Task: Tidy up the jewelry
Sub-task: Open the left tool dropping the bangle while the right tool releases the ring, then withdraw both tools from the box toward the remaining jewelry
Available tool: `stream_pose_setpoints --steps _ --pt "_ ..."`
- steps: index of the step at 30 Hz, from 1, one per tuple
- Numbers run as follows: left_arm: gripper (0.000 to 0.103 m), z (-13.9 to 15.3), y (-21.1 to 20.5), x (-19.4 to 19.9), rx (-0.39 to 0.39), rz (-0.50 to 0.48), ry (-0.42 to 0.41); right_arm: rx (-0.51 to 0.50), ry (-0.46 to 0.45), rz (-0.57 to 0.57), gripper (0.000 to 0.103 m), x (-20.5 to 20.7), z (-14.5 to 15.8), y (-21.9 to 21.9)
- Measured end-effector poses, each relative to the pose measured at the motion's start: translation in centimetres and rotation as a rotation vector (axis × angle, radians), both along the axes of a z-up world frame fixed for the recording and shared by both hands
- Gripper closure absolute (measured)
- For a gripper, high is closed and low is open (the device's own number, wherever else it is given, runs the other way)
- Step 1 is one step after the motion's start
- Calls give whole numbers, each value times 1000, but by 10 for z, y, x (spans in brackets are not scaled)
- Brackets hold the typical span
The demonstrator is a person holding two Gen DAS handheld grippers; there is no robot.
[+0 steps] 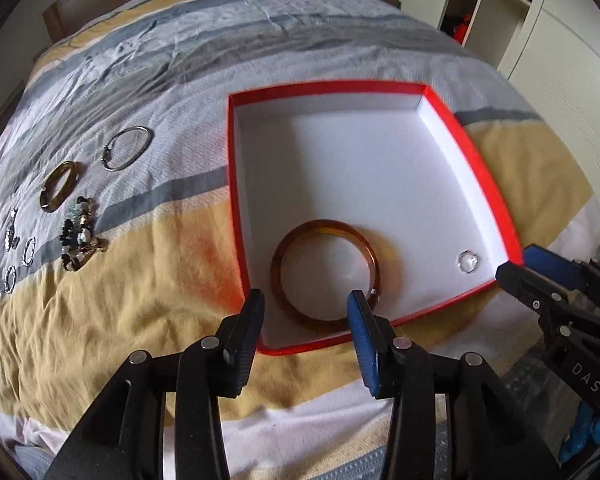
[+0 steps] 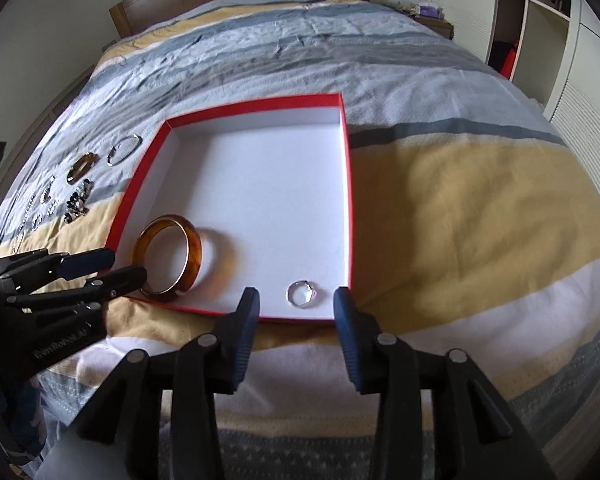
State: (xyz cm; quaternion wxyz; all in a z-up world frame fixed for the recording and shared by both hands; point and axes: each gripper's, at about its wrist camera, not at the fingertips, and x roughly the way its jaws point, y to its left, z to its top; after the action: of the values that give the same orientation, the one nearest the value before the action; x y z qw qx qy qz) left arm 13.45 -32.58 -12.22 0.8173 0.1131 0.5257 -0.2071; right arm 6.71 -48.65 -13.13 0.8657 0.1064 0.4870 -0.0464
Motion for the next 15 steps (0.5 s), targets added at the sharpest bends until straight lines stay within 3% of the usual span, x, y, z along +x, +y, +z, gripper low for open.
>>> stream_pose_setpoints --steps 8,15 --pt "45 41 43 -4 -78 49 -77 -12 -57 -44 65 -23 30 -1" --pt "41 77 110 -22 -100 91 -151 -11 -141 -46 65 -39 70 24"
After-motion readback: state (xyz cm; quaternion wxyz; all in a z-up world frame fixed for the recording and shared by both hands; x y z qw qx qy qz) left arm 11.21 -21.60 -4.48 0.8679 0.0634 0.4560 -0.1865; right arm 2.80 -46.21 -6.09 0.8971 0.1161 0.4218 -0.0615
